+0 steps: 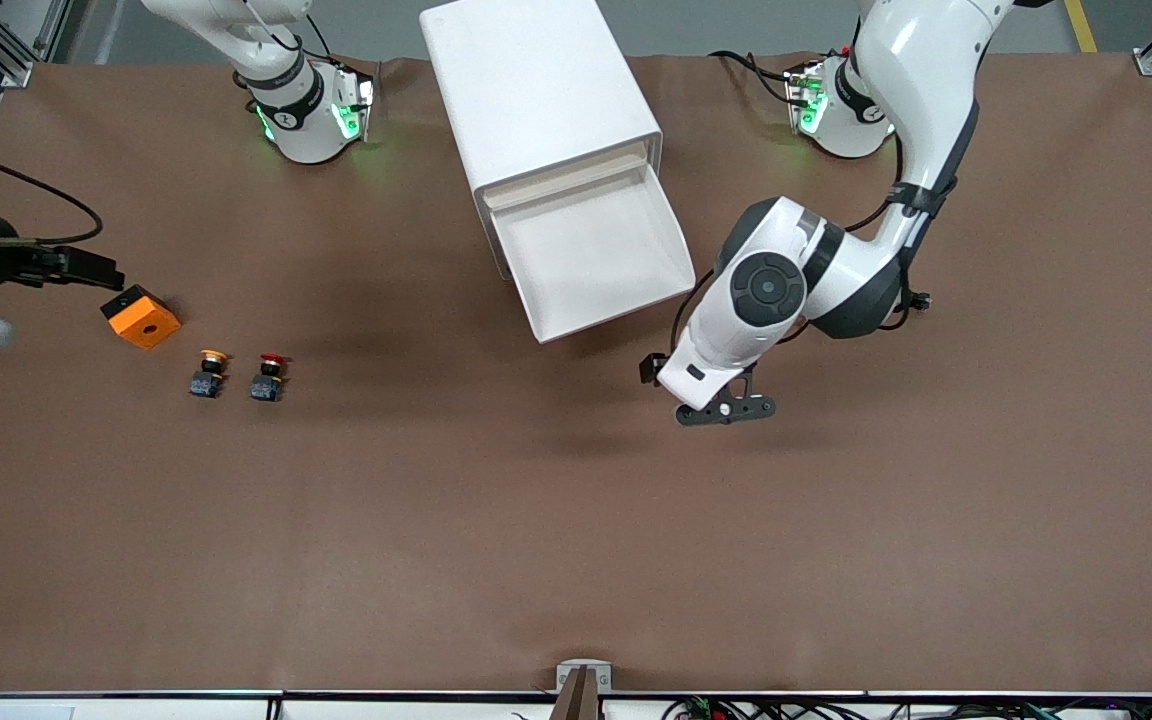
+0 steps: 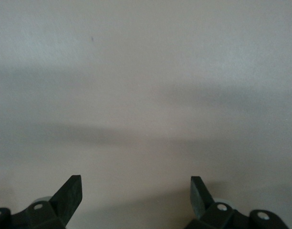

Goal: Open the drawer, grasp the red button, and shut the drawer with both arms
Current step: 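Push the drawer into the white cabinet with the left gripper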

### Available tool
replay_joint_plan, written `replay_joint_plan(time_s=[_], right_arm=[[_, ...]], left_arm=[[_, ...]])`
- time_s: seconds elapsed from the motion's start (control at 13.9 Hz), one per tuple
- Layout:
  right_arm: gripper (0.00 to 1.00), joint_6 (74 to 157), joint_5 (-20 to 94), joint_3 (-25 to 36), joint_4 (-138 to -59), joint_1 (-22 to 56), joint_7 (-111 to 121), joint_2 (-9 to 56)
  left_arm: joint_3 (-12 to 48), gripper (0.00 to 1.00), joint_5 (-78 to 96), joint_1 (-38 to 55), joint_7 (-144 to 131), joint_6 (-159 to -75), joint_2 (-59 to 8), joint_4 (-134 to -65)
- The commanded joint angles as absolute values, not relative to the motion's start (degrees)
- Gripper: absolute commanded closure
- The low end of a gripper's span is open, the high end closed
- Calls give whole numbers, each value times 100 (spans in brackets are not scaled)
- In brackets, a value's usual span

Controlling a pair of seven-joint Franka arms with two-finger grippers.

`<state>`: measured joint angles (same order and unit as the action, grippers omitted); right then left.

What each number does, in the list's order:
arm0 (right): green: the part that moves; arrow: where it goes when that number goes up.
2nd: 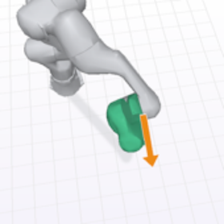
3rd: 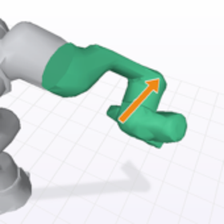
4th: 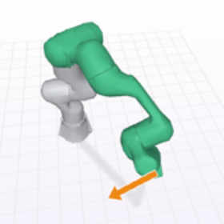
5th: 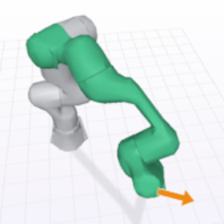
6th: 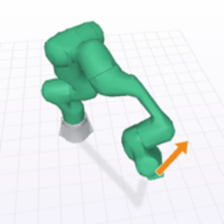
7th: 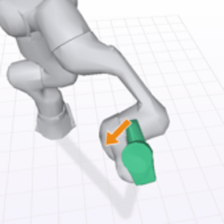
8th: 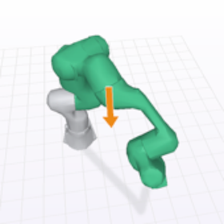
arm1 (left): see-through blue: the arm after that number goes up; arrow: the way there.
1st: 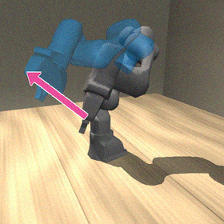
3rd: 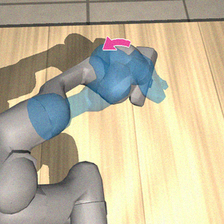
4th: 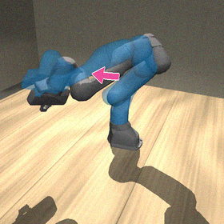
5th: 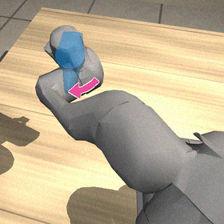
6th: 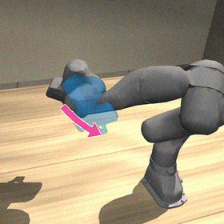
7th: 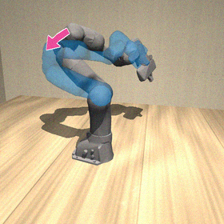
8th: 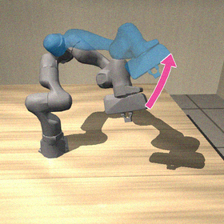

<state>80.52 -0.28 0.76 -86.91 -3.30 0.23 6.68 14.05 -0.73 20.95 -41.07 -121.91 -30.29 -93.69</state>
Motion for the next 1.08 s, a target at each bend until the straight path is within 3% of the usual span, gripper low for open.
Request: replay_joint_plan(time_s=[0.0, 0.29, 1.01], right_arm=[[0, 7963, -18, 18, -8569, -448, 62, 703], [0, 7542, -9, 17, -8297, -457, -79, 712], [0, 7567, -35, -9, -7972, -413, -62, 756]], left_arm=[[1397, 0, -35, 2381, -4517, -12164, -3023, -9360], [1397, 0, -26, 2654, -4754, -12146, -3059, -9606], [1810, 0, 624, 2786, -5027, -12147, -2909, -9967]])
